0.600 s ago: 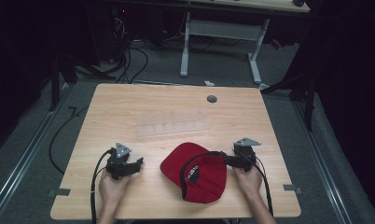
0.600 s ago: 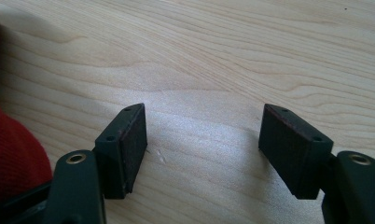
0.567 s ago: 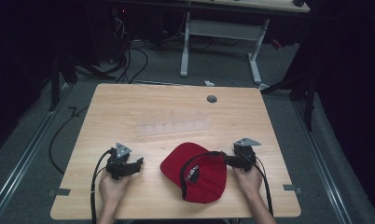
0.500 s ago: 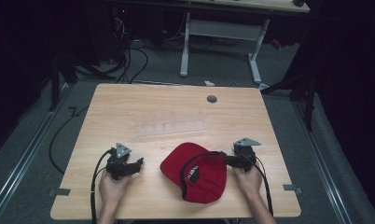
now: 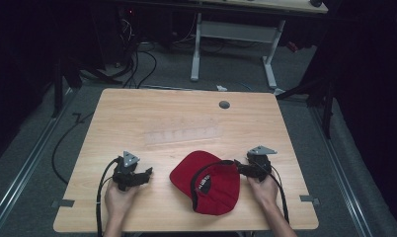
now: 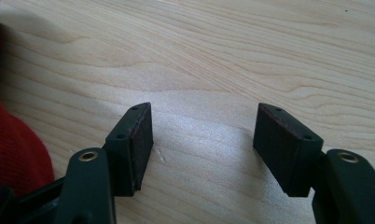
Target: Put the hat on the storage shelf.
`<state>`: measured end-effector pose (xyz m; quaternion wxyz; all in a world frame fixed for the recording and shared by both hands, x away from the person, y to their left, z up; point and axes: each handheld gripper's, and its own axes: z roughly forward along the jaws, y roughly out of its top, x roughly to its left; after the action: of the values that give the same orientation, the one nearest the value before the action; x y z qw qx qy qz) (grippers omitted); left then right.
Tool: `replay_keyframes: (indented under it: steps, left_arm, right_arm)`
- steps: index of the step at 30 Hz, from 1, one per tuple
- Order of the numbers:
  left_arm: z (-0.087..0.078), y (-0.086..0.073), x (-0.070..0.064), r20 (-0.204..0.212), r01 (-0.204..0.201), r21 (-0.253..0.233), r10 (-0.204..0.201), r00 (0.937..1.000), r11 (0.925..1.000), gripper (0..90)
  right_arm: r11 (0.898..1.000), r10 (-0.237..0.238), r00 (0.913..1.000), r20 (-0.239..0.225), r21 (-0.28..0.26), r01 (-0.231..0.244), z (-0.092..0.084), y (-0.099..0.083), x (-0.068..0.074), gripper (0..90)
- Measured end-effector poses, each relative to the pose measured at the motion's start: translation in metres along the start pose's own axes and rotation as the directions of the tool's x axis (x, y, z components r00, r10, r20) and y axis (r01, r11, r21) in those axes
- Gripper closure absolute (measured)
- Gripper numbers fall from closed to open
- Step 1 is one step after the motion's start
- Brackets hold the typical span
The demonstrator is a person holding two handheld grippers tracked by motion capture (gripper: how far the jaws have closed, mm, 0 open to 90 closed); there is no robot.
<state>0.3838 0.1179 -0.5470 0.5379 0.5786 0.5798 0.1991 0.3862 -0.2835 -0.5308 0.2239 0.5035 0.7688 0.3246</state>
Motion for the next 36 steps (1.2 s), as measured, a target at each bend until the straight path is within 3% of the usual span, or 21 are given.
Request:
replay_keyframes:
  steps: [9, 14, 25, 32, 36]
  left_arm:
    - [0.0, 0.0, 0.0, -0.001, 0.001, 0.0, -0.001, 1.0, 1.0, 28.5]
    - [0.0, 0.0, 0.0, 0.0, 0.0, 0.0, 0.0, 1.0, 1.0, 28.5]
    - [0.0, 0.0, 0.0, 0.001, 0.003, 0.0, -0.003, 1.0, 1.0, 27.9]
    - [0.0, 0.0, 0.0, 0.002, 0.003, 0.0, -0.003, 1.0, 1.0, 27.9]
    - [0.0, 0.0, 0.0, 0.001, 0.003, 0.0, -0.003, 1.0, 1.0, 27.9]
  right_arm:
    - [0.999, -0.004, 1.0, -0.002, 0.034, 0.004, 0.0, 0.004, 0.001, 35.5]
    - [1.0, 0.001, 1.0, 0.003, 0.03, -0.001, -0.002, 0.003, 0.001, 40.8]
    - [0.998, 0.058, 0.9978, -0.031, -0.03, -0.059, -0.019, 0.002, -0.004, 42.3]
    - [0.99, 0.115, 0.9899, -0.083, -0.077, -0.122, -0.034, 0.0, -0.006, 42.3]
    - [0.987, 0.12, 0.9885, -0.093, -0.094, -0.128, -0.04, 0.001, -0.006, 41.6]
